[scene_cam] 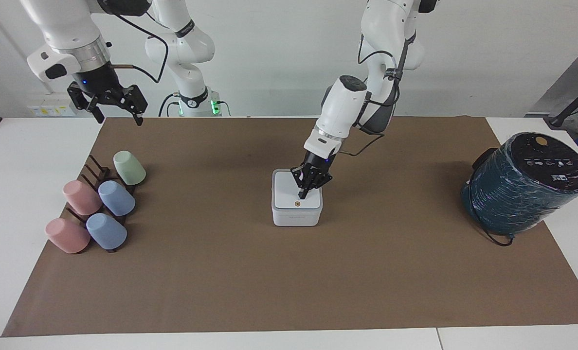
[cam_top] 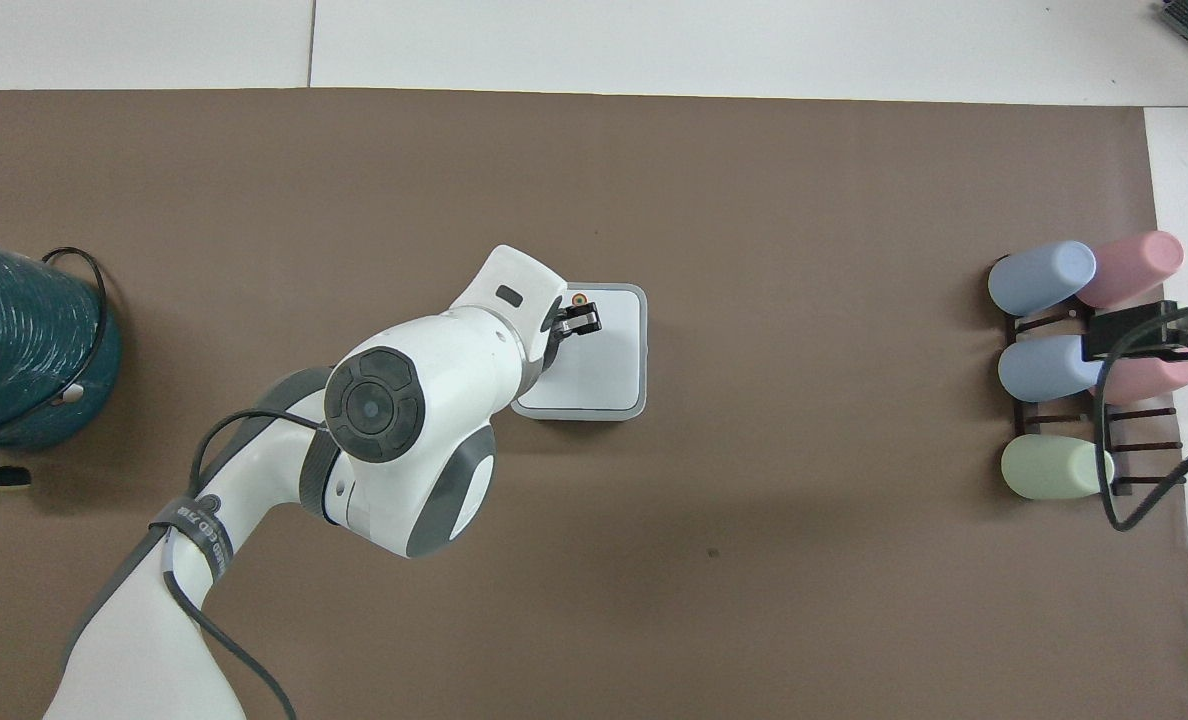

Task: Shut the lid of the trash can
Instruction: 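Push the open lid down over the can with the left gripper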

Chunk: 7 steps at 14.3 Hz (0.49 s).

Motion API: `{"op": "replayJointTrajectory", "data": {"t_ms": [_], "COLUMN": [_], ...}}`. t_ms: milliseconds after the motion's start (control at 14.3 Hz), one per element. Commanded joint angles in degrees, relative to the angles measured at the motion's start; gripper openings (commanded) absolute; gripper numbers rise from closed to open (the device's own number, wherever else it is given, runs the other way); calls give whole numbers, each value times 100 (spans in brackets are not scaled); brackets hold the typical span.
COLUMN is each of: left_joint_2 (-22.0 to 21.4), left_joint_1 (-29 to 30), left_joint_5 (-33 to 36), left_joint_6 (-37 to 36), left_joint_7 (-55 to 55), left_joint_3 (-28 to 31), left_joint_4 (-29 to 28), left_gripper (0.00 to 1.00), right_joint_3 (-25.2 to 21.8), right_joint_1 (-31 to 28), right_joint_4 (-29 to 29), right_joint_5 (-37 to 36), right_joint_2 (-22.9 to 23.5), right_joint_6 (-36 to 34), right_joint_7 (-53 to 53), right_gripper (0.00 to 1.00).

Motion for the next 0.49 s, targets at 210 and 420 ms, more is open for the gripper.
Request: {"op": "replayJointTrajectory", "data": {"t_ms": [210,420], "left_joint_2": [132,203], "left_joint_1": [24,24], "left_joint_5": [-83,-83], "left_joint_6": [30,30], "left_joint_7": [22,31], "left_joint_3": [10,2], "left_joint_4": [-7,-7], "left_gripper": [0,0], "right_joint_3": [6,6], "right_joint_1": [2,2], "right_joint_4": [-98,-98], "right_joint_5": [-53,-53], "right_joint_2": [-112,-112], "right_joint_6": [-6,-6], "right_joint_7": [-47,-47], "right_gripper": [100,100]}}
